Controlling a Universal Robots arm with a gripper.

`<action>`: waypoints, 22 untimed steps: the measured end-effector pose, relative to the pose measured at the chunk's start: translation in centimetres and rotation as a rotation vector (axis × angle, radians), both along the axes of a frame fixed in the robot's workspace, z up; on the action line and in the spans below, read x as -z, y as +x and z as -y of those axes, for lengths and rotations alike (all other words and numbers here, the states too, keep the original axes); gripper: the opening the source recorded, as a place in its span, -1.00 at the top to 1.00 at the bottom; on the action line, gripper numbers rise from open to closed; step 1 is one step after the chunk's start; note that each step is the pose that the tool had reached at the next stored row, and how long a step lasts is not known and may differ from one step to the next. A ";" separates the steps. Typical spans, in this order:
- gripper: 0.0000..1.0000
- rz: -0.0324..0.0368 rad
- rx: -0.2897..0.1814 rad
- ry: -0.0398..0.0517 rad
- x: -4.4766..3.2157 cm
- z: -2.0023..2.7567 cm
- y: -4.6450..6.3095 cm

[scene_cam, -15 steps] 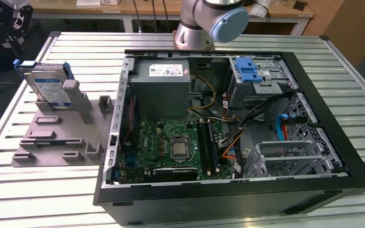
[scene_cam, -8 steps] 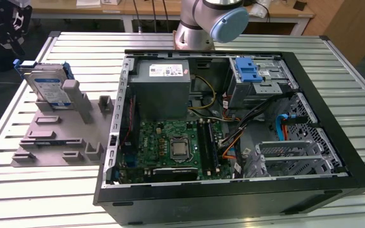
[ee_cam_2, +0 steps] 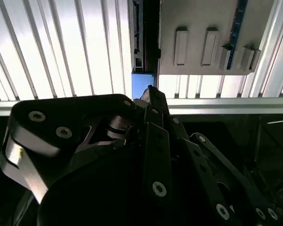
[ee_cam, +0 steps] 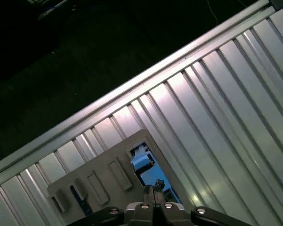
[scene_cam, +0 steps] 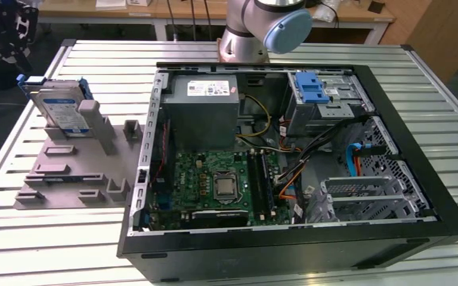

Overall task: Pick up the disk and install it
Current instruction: 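Pick up the disk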

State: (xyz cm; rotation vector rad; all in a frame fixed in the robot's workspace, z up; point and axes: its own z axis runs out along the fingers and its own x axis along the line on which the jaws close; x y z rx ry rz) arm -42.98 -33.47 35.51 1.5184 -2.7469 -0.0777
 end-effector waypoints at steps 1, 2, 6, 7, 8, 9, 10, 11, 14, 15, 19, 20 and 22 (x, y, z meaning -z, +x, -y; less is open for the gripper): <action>0.79 0.0001 -0.018 0.0000 0.03 0.00 0.0; 0.79 0.0002 -0.037 0.0001 0.05 0.00 0.0; 0.79 0.0003 -0.108 0.0000 0.11 0.00 0.0; 0.79 0.0007 -0.127 0.0001 0.12 0.00 0.0; 0.79 0.0011 -0.144 0.0001 0.14 0.00 0.0; 0.79 0.0015 -0.161 0.0000 0.14 0.00 0.0; 0.79 0.0021 -0.178 0.0000 0.15 0.00 0.0; 0.79 0.0028 -0.195 0.0001 0.16 0.00 0.0; 0.79 0.0055 -0.238 0.0024 0.19 0.00 0.0; 0.79 0.0063 -0.250 0.0039 0.21 -0.01 0.0; 0.79 0.0067 -0.318 0.0059 0.27 0.00 0.0; 0.79 0.0068 -0.336 0.0059 0.30 0.00 0.0; 0.79 0.0067 -0.372 0.0059 0.34 0.00 0.0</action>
